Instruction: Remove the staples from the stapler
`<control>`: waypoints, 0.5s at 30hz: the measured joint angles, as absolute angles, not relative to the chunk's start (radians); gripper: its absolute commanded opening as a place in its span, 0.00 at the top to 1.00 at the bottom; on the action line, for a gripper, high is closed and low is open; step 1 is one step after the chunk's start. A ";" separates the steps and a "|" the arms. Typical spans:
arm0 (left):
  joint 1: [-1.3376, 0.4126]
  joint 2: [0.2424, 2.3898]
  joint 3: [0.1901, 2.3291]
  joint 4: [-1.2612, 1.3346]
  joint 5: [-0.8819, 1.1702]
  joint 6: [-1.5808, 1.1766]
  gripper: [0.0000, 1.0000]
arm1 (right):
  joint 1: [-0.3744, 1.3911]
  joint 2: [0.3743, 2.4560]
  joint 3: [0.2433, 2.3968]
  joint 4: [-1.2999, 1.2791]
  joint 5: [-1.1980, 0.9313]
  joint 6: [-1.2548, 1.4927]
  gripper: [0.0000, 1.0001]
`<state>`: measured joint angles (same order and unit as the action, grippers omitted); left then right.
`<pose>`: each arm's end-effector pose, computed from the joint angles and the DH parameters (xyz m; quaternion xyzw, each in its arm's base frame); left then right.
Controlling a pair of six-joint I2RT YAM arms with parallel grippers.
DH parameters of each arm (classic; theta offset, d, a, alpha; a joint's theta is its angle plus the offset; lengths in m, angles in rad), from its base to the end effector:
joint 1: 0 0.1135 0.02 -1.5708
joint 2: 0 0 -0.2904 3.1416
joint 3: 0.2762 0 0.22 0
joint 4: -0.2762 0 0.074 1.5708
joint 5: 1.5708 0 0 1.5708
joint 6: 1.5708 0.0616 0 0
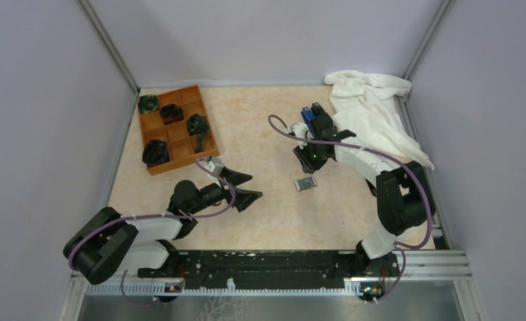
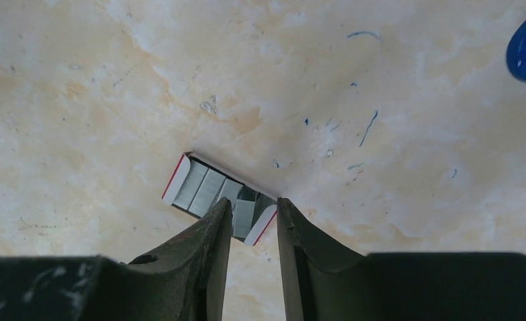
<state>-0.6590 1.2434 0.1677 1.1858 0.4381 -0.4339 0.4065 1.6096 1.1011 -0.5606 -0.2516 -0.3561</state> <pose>0.1492 -0.1486 0.2450 0.2340 0.6289 -0.5017 0.5459 0.2783 0.1365 0.2358 -0.3865 0.8804 0.1277 0.2431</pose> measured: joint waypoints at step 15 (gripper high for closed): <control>-0.659 1.255 0.168 1.197 0.438 -0.445 0.02 | 0.462 1.642 1.060 -0.560 -0.181 -0.357 0.72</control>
